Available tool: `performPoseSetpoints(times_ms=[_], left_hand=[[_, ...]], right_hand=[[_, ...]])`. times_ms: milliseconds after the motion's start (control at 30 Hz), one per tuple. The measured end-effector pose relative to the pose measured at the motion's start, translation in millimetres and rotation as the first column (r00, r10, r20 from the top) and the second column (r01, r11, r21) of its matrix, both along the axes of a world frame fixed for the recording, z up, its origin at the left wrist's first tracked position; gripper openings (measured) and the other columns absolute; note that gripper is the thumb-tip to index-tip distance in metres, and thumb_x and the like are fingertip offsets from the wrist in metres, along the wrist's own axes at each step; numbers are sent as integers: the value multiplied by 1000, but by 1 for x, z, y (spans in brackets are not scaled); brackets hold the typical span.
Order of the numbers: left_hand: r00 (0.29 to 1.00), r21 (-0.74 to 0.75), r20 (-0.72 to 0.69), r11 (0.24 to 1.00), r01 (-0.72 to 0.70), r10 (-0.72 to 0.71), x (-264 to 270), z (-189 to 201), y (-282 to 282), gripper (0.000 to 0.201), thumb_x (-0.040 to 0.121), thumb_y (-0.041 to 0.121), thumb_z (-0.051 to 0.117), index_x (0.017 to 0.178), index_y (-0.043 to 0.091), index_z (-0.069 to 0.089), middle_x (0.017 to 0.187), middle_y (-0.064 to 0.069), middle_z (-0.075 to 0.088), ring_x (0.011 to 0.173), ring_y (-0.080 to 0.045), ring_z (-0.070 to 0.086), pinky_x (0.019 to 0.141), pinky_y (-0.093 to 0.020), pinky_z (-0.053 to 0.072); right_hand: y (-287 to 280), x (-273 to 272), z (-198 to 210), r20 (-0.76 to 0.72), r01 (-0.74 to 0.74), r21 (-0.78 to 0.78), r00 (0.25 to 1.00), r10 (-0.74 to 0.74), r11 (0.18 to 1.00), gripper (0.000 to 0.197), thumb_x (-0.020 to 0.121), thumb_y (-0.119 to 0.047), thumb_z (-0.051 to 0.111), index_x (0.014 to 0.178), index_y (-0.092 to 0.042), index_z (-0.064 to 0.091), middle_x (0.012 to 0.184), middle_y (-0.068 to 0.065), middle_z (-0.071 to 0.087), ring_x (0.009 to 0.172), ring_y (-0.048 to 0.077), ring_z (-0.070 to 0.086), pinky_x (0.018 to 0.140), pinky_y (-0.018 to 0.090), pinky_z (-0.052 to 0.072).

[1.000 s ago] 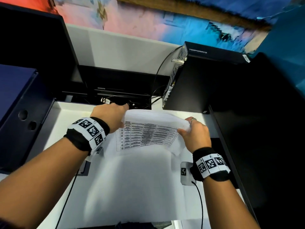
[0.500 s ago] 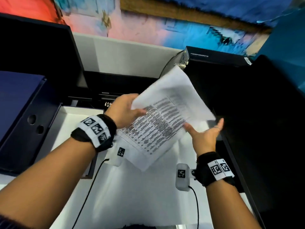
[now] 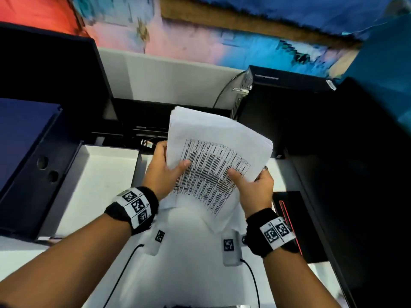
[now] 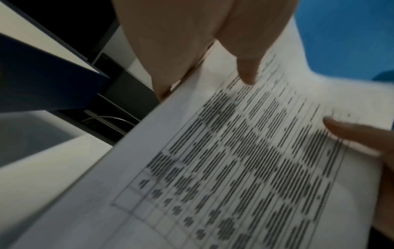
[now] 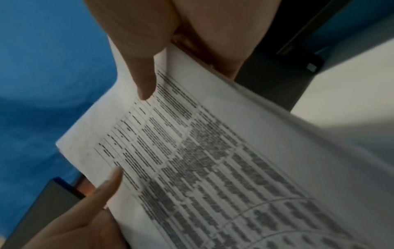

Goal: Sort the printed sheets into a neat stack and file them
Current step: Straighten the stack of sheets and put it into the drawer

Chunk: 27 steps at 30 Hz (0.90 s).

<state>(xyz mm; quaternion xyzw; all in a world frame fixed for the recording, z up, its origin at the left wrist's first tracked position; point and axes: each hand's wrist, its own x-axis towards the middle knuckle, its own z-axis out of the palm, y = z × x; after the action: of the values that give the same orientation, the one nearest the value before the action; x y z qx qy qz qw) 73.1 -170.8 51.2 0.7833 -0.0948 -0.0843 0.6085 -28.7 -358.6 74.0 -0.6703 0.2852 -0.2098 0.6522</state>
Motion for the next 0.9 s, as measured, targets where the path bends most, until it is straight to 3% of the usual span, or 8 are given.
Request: performPoseSetpoints(times_ms=[167,300,433,500,600,700,800,900], left_hand=[[993,-164,80,984,-68,82,-4,18,-14,24,100,16,52,117,31,43,108,15,61,93,15,59,75,0,43],[993,-178,114,984,19,1,-10,14,-10,29,99,18,53,122,27,37,111,21,57,96,23,55,87,-12,49],[972,-329,229,944,19,60,-10,36,-12,55,87,53,57,127,21,35,113,10,57,99,4,61,84,-16,50],[929,-347,326,936,-54,174,-4,49,-20,41,94,41,57,125,18,42,112,1,55,102,-10,58,90,-26,49],[873,-331,394,931,-155,286,6,62,-30,15,98,12,50,111,11,57,101,7,58,94,4,54,88,-22,45],[918,-329,355,943,-55,177,15,61,-26,27,94,16,58,120,11,51,108,9,56,98,12,54,89,-13,42],[977,-314,213,946,82,-14,28,47,-14,74,66,23,89,126,15,46,113,9,57,99,7,59,88,-16,49],[982,-244,160,960,136,-99,33,42,-11,66,52,18,90,109,14,57,100,8,67,91,3,66,80,-16,53]], right_hand=[[3,4,13,136,56,-14,989,-54,998,24,79,-6,79,94,-21,70,89,-4,77,89,15,74,82,34,60],[6,0,16,162,54,-67,986,-43,996,32,78,-8,81,106,-16,68,99,4,75,94,18,73,82,37,60],[8,5,39,291,132,-61,950,-109,989,30,81,-12,77,105,-8,60,93,2,68,79,7,68,68,22,55],[8,11,49,312,182,-69,938,-152,981,4,91,-8,66,95,-8,64,80,-8,65,69,-2,62,64,16,50],[3,17,55,308,262,-47,922,-236,964,19,96,-3,50,94,-4,69,65,-17,63,59,-6,57,57,11,45],[2,17,53,330,256,-21,914,-235,966,20,100,-6,46,106,-5,65,80,-10,68,72,0,63,66,16,50],[5,11,48,333,278,-76,912,-238,958,19,99,-11,53,117,-7,58,88,-11,60,76,-9,59,72,12,48],[4,13,49,291,262,-110,931,-221,959,20,93,-14,63,113,-13,60,89,-8,62,72,-5,60,70,15,50]])
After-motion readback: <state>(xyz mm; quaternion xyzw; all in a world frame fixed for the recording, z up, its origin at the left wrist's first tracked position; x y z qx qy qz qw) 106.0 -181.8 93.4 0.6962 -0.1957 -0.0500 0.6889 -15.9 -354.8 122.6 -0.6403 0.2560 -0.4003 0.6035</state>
